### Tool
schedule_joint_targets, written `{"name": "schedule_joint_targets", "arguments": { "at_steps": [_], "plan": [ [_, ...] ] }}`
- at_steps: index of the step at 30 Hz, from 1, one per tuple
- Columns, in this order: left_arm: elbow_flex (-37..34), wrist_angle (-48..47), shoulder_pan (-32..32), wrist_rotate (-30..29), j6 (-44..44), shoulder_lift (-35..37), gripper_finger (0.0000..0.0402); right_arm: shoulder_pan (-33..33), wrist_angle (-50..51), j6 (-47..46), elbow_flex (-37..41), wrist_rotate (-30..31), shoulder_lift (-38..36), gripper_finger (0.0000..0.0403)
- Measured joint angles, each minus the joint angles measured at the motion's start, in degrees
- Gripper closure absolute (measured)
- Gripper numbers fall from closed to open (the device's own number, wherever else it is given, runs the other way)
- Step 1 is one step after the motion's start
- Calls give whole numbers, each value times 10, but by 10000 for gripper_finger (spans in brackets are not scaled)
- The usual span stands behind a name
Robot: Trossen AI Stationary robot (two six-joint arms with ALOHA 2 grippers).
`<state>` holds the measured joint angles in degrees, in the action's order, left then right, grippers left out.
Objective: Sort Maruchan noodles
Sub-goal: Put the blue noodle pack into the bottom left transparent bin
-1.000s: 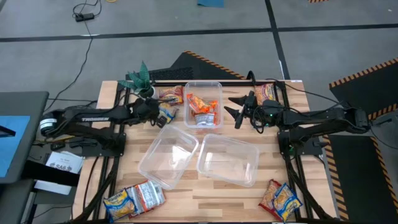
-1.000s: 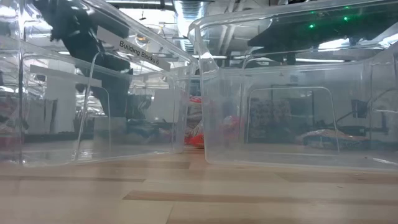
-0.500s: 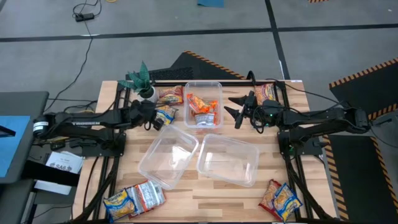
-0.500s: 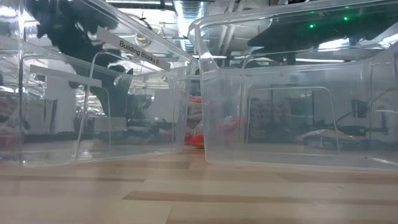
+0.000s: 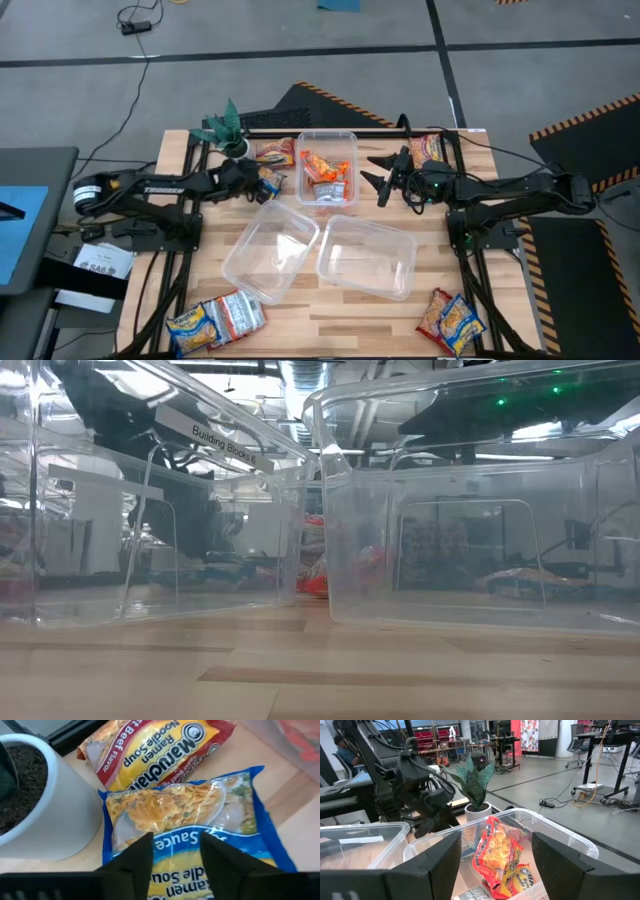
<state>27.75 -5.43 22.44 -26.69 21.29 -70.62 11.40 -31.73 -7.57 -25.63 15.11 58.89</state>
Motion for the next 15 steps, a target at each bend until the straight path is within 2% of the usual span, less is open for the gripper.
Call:
{"name": "schedule_joint_targets", "arguments": {
  "at_steps": [7, 15],
  "plan": [
    [0, 10, 8, 12, 8, 3, 188, 0, 0, 0, 0, 0, 0, 138],
    [0, 7, 8, 37, 35, -29, 166, 0, 0, 0, 0, 0, 0, 138]
  ]
}}
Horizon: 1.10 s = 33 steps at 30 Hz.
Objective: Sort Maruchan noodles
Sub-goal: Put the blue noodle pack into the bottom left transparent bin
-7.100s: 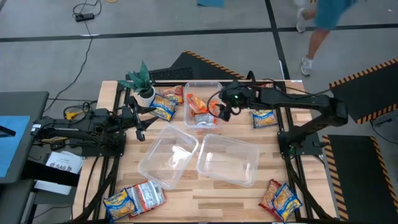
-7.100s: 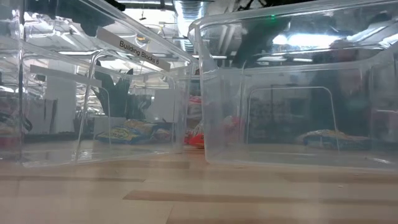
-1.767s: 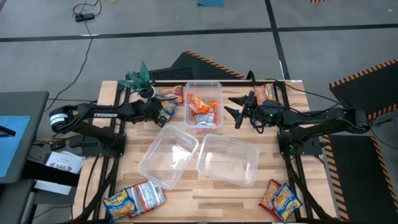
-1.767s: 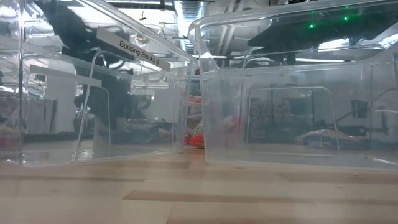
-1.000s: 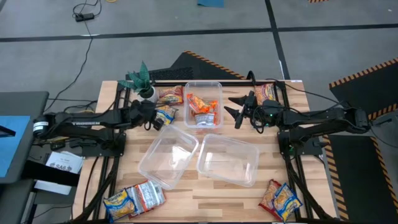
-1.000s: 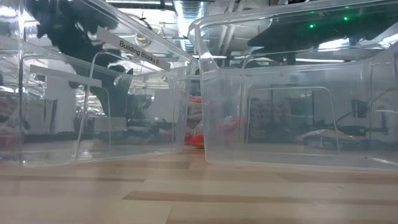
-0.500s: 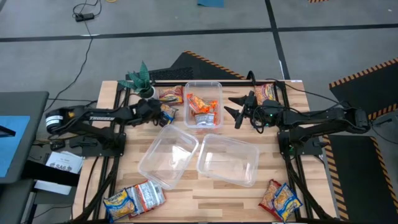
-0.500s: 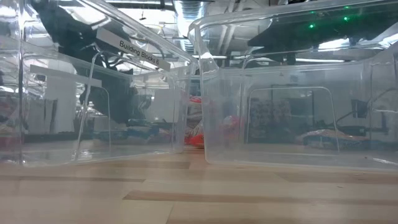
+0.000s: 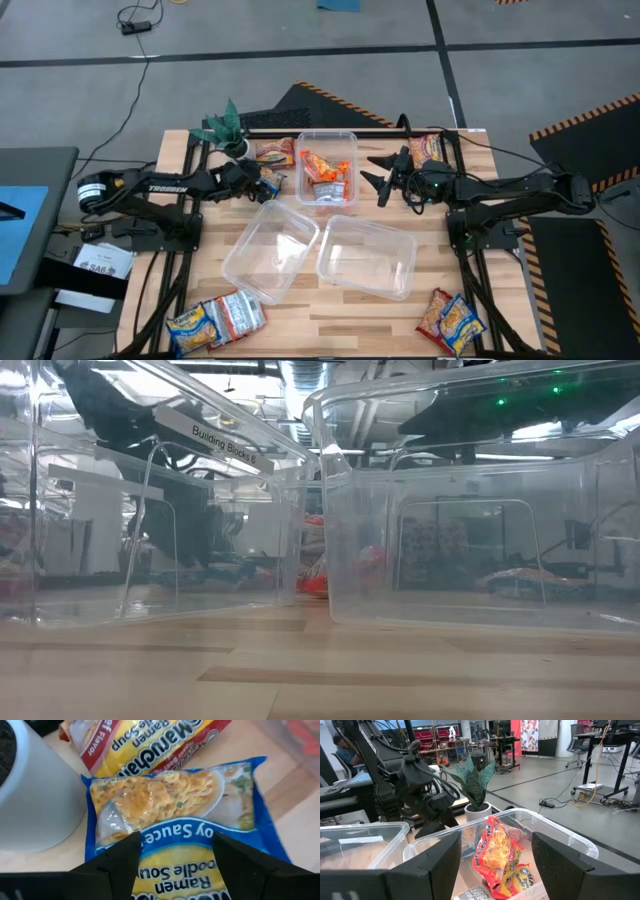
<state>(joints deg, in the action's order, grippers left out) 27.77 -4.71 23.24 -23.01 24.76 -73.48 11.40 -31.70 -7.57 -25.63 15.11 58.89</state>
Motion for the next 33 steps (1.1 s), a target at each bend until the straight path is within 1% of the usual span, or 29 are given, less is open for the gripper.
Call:
{"name": "schedule_joint_targets", "arguments": {
  "at_steps": [5, 9, 12, 14, 16, 18, 21, 22, 25, 28, 30, 33],
  "plan": [
    [3, 18, 3, 4, 8, -53, 165, 0, 0, 0, 0, 0, 0, 138],
    [15, 25, 17, 54, -6, -90, 166, 0, 0, 0, 0, 0, 0, 138],
    [26, 10, 20, 64, -13, -97, 176, 0, 0, 0, 0, 0, 0, 138],
    [32, -9, 17, 60, -11, -97, 195, 0, 1, 0, 0, 0, 0, 138],
    [37, -34, 14, 51, -7, -94, 227, 0, 1, 0, 0, 0, 0, 138],
    [42, -49, 12, 42, -5, -94, 273, 0, 1, 0, 0, 0, 0, 138],
    [46, -60, 10, 47, -12, -94, 359, 0, 1, 0, 0, 0, 0, 138],
    [48, -62, 8, 48, -14, -94, 379, 0, 1, 0, 0, 0, 0, 138],
    [59, -98, -5, 48, -24, -81, 394, 0, 1, 0, 0, 0, 0, 138],
    [73, -151, -29, 37, -24, -48, 401, 0, 1, 0, 0, 0, 0, 138],
    [76, -175, -51, 14, -16, -17, 401, 0, 1, 0, 0, 0, 0, 138],
    [78, -179, -87, -33, -8, 32, 401, 0, 0, 0, 0, 0, 0, 138]
  ]
}}
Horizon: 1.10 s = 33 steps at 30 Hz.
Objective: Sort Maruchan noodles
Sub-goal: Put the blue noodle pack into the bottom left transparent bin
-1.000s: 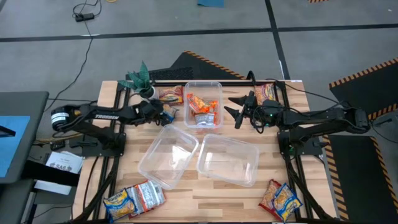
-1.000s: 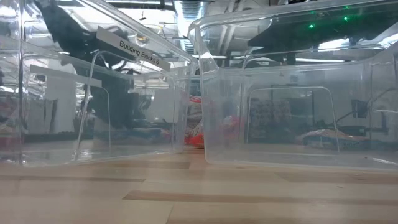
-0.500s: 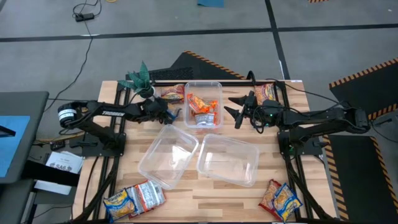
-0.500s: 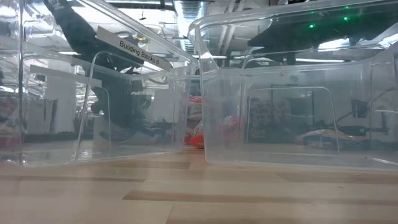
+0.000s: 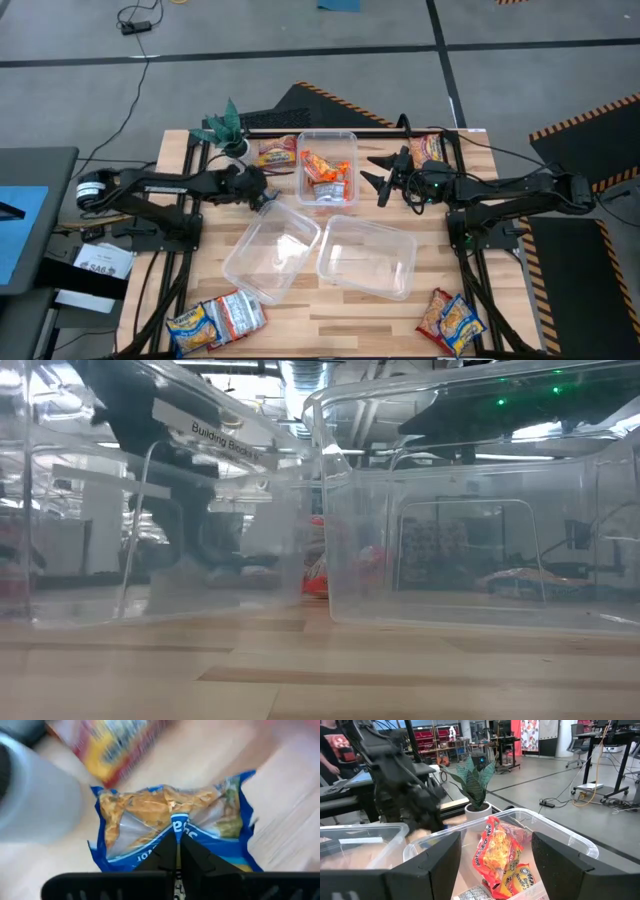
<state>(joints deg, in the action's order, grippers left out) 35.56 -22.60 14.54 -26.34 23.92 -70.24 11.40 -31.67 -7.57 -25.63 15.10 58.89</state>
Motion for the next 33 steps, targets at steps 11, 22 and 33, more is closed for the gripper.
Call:
{"name": "schedule_joint_targets", "arguments": {
  "at_steps": [11, 22, 33],
  "plan": [
    [2, -8, -100, -181, 3, 145, 401, 0, -1, 0, 0, 0, 0, 138],
    [2, 147, -230, -301, -146, 165, 401, 0, -1, 0, 0, 0, 0, 138],
    [-3, 340, -403, 6, -382, 167, 401, 0, -1, 0, 0, 0, 0, 138]
  ]
}}
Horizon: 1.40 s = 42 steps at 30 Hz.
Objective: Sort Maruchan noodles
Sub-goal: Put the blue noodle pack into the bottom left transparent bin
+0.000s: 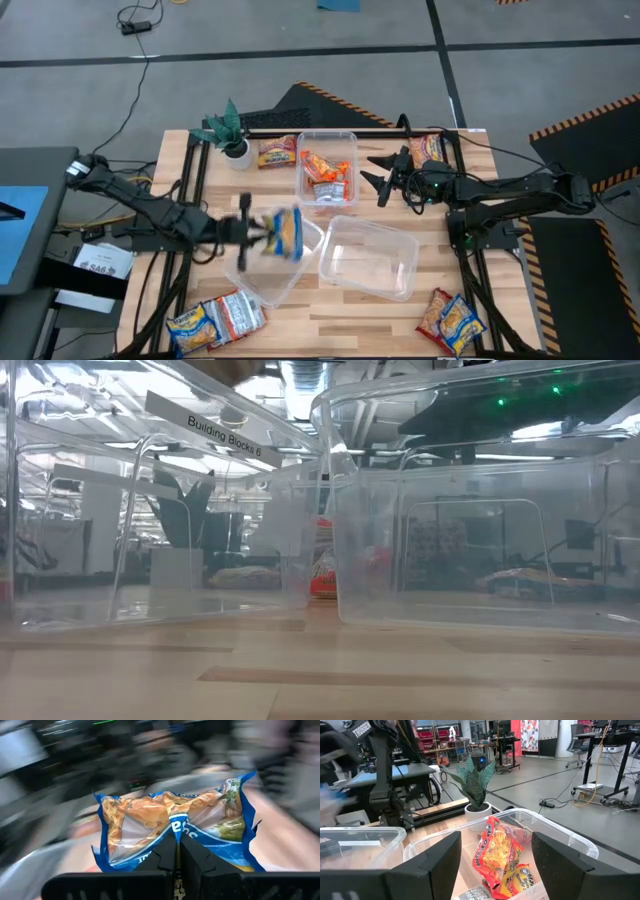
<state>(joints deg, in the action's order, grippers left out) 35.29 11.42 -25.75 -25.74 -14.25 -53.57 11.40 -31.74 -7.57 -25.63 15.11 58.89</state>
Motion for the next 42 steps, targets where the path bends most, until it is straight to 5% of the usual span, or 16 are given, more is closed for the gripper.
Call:
{"name": "schedule_joint_targets", "arguments": {
  "at_steps": [5, 19, 31, 34, 39, 42],
  "plan": [
    [2, -72, -15, 139, 14, 0, 401, 0, 0, 0, 0, 0, 0, 138],
    [14, -145, 14, 100, 124, 0, 396, 0, 0, 0, 0, 0, 0, 138],
    [15, -149, 21, 61, 139, 0, 279, 0, 0, 0, 0, 0, 0, 138],
    [15, -140, 20, 13, 109, 0, 261, 0, 0, 0, 0, 0, 0, 138],
    [15, -145, 26, -172, 80, 4, 256, 0, 0, -1, 0, 1, 0, 138],
    [-2, -142, 48, -226, 84, 19, 255, 0, 0, -7, 0, 6, 0, 138]
  ]
}}
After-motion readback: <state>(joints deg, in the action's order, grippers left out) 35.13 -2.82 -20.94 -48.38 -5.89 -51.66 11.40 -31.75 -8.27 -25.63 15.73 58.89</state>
